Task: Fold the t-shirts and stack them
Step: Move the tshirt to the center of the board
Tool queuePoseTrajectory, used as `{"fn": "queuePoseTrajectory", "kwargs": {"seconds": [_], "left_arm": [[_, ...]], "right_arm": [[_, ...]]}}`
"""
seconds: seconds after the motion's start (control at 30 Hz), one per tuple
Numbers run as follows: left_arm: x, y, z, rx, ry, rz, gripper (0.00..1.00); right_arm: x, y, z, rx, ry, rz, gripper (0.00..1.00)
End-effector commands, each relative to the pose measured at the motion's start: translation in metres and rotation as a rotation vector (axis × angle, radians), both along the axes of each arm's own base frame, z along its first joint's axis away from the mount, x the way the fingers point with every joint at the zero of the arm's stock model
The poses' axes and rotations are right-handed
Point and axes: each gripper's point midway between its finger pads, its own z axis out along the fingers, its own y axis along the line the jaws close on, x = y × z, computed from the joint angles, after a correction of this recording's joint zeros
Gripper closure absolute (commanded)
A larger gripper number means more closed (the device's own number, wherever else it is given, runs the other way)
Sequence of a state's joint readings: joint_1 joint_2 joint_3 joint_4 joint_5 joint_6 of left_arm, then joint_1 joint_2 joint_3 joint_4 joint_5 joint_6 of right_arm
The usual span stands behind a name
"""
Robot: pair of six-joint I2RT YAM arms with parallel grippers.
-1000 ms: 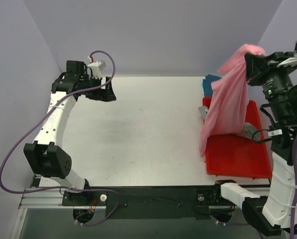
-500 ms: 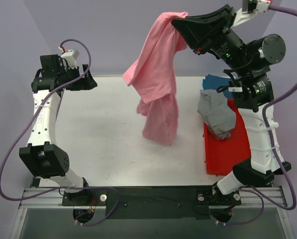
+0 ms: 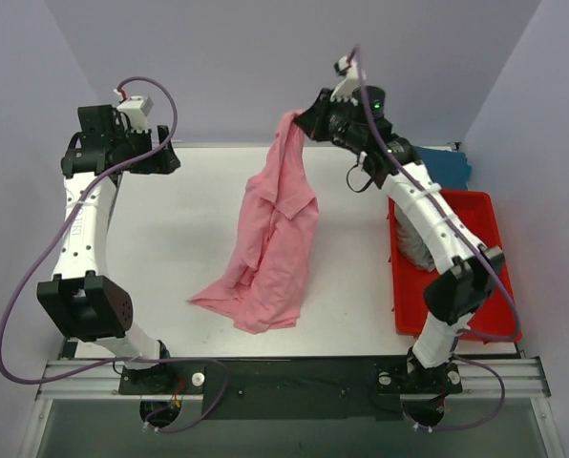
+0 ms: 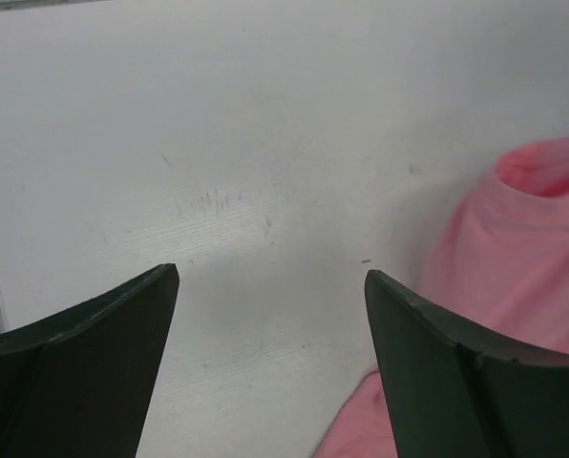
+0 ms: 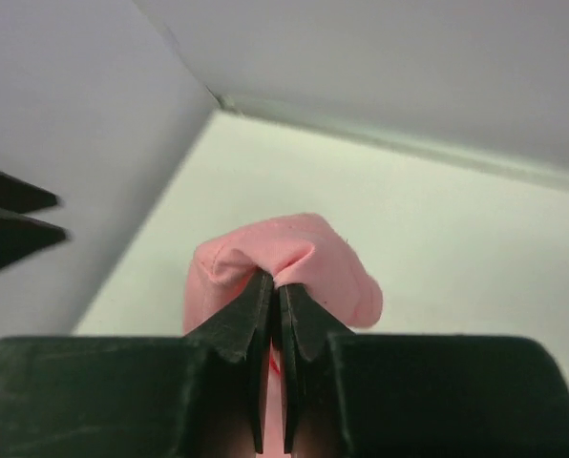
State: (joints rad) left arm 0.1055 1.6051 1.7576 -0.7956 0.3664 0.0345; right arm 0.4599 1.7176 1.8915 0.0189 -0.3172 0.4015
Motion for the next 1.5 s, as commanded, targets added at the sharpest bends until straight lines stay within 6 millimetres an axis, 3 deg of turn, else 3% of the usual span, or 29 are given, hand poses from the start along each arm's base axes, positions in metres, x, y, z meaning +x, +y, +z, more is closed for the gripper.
{"fn": "queuePoseTrajectory", "kwargs": {"seconds": [0.0,0.03,0.07,0.1,0.13,0.17,0.2,0.23,0.27,0.3,0.33,0.4,0.5,0.53,0.63,0.83,0.9,0.97,1.0,1.07,1.1,1.13,1.17,1.2,1.23,1.27,1.3,1.37,1.47], "left_arm": [[-0.002,-0.010,-0.020,0.046,0.011,-0.095,0.12],[-0.008,-0.019,-0.031,0.054,0.037,-0.137,0.12],[-0.013,-0.028,-0.036,0.052,0.051,-0.177,0.12],[-0.021,-0.043,-0.047,0.079,0.077,-0.248,0.12],[-0.029,-0.044,-0.058,0.094,0.107,-0.271,0.12],[-0.043,-0.072,-0.065,0.137,0.125,-0.386,0.12],[-0.054,-0.079,-0.080,0.152,0.163,-0.432,0.12],[-0.070,-0.094,-0.092,0.186,0.200,-0.520,0.12],[-0.087,-0.103,-0.111,0.223,0.254,-0.591,0.12],[-0.096,-0.104,-0.123,0.243,0.290,-0.615,0.13],[-0.113,-0.106,-0.143,0.265,0.349,-0.659,0.14],[-0.135,-0.101,-0.169,0.291,0.417,-0.702,0.14],[-0.153,-0.083,-0.200,0.393,0.470,-0.720,0.13],[-0.160,-0.078,-0.216,0.422,0.483,-0.730,0.13],[-0.173,-0.065,-0.243,0.500,0.535,-0.732,0.12],[-0.196,-0.074,-0.272,0.492,0.589,-0.803,0.11],[-0.205,-0.073,-0.280,0.488,0.615,-0.814,0.14],[-0.210,-0.072,-0.284,0.486,0.628,-0.831,0.28],[-0.211,-0.070,-0.285,0.494,0.630,-0.833,0.44],[-0.207,-0.066,-0.286,0.514,0.623,-0.829,0.71],[-0.200,-0.064,-0.284,0.526,0.608,-0.812,0.76],[-0.193,-0.063,-0.280,0.532,0.591,-0.801,0.93],[-0.186,-0.061,-0.277,0.528,0.578,-0.781,1.00],[-0.176,-0.062,-0.272,0.525,0.554,-0.768,1.00],[-0.171,-0.060,-0.271,0.517,0.544,-0.755,1.00],[-0.161,-0.062,-0.266,0.510,0.522,-0.744,1.00],[-0.155,-0.062,-0.264,0.508,0.506,-0.732,1.00],[-0.139,-0.066,-0.257,0.503,0.466,-0.710,1.00],[-0.119,-0.076,-0.240,0.474,0.419,-0.701,1.00]], "right_arm": [[0.036,-0.025,-0.150,-0.215,0.307,-0.086,0.96],[0.045,-0.032,-0.188,-0.264,0.405,-0.111,0.79],[0.049,-0.058,-0.203,-0.316,0.516,-0.190,0.40],[0.061,-0.068,-0.209,-0.341,0.570,-0.230,0.34],[0.051,-0.095,-0.243,-0.421,0.717,-0.286,0.27],[0.047,-0.108,-0.247,-0.449,0.749,-0.308,0.26],[0.042,-0.118,-0.238,-0.491,0.713,-0.318,0.26],[0.036,-0.120,-0.255,-0.548,0.707,-0.295,0.25],[0.029,-0.119,-0.238,-0.542,0.662,-0.280,0.25],[0.019,-0.112,-0.256,-0.560,0.670,-0.215,0.25],[0.011,-0.107,-0.251,-0.556,0.656,-0.184,0.25],[-0.010,-0.095,-0.274,-0.583,0.702,-0.104,0.25],[-0.040,-0.093,-0.322,-0.662,0.811,-0.071,0.25],[-0.048,-0.094,-0.337,-0.682,0.849,-0.066,0.25],[-0.057,-0.077,-0.357,-0.706,0.871,-0.022,0.27],[-0.062,-0.046,-0.394,-0.687,0.930,0.037,0.29],[-0.067,-0.044,-0.403,-0.670,0.958,0.038,0.37],[-0.075,-0.046,-0.410,-0.666,0.984,0.038,0.51],[-0.082,-0.052,-0.416,-0.675,1.005,0.026,0.66],[-0.093,-0.065,-0.420,-0.693,1.030,-0.010,0.87],[-0.101,-0.072,-0.419,-0.694,1.044,-0.024,0.94],[-0.105,-0.081,-0.421,-0.684,1.067,-0.052,1.00],[-0.115,-0.093,-0.420,-0.677,1.089,-0.075,1.00],[-0.117,-0.098,-0.410,-0.649,1.084,-0.096,1.00],[-0.133,-0.111,-0.419,-0.656,1.129,-0.111,1.00],[-0.136,-0.115,-0.407,-0.635,1.112,-0.127,1.00],[-0.154,-0.125,-0.414,-0.647,1.149,-0.128,1.00],[-0.181,-0.131,-0.409,-0.641,1.185,-0.123,1.00],[-0.225,-0.125,-0.397,-0.616,1.226,-0.041,1.00]]}}
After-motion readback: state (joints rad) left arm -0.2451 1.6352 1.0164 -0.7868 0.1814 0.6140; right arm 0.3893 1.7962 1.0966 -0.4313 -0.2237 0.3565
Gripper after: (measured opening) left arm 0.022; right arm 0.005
